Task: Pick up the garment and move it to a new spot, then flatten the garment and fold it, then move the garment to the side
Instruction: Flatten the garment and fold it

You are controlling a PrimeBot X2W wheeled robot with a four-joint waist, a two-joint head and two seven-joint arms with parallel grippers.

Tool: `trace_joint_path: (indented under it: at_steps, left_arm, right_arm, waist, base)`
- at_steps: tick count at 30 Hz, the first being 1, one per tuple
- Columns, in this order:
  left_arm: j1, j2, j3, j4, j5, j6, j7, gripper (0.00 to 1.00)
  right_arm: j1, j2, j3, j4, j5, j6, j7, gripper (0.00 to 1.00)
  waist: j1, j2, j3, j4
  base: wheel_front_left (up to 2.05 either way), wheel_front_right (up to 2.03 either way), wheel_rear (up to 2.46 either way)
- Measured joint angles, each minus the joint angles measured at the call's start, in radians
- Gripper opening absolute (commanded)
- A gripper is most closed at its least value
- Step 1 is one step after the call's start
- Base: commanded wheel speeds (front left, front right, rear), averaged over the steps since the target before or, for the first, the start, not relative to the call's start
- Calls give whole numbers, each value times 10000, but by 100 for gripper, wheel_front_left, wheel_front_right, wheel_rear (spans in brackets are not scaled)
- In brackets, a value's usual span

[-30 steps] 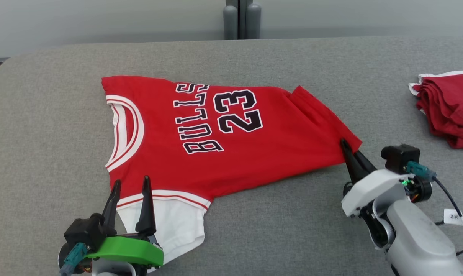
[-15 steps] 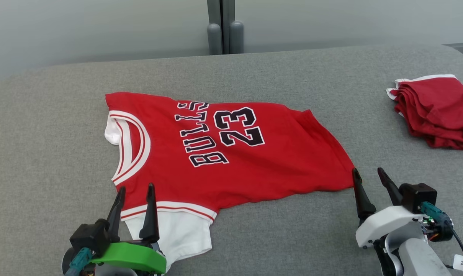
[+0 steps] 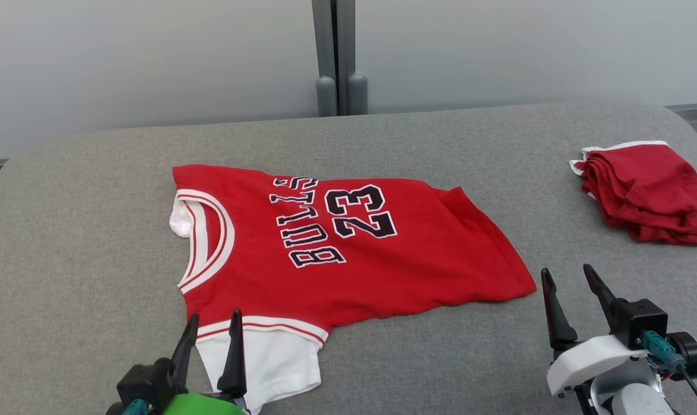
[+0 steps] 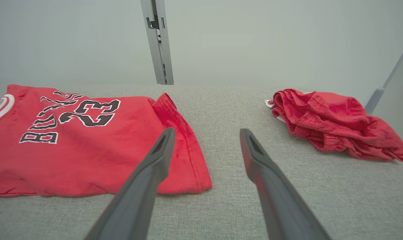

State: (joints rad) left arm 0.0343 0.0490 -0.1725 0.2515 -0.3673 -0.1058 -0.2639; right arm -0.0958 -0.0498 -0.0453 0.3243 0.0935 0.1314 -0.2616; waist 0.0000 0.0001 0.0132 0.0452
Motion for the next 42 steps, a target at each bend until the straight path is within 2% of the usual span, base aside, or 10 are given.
trace_joint_path:
  at_steps: [7,15,32,37,42]
  left_arm:
    - [469,0,138,-40,-17,6,0,100]
    - [574,0,169,-98,-90,102,0,100]
    - [798,0,12,403,-86,151,2,100]
    - [1251,104,-115,736,-261,102,729,100]
    - [1733,111,15,617,-1012,190,1916,100]
  right_arm:
    - [360,6,288,-451,205,0,0,100]
    - [452,6,788,-313,562,0,0,100]
    - [453,6,823,-63,732,0,0,100]
    - [542,6,821,0,738,0,0,100]
    - [618,6,752,36,744,0,0,100]
  waist:
    - [0,0,-378,0]
    - [0,0,-518,-109]
    - [0,0,-594,40]
    - [0,0,-578,60]
    - [0,0,-537,129]
  base:
    - [0,0,0]
    - [0,0,0]
    - [0,0,0]
    - [0,0,0]
    - [0,0,0]
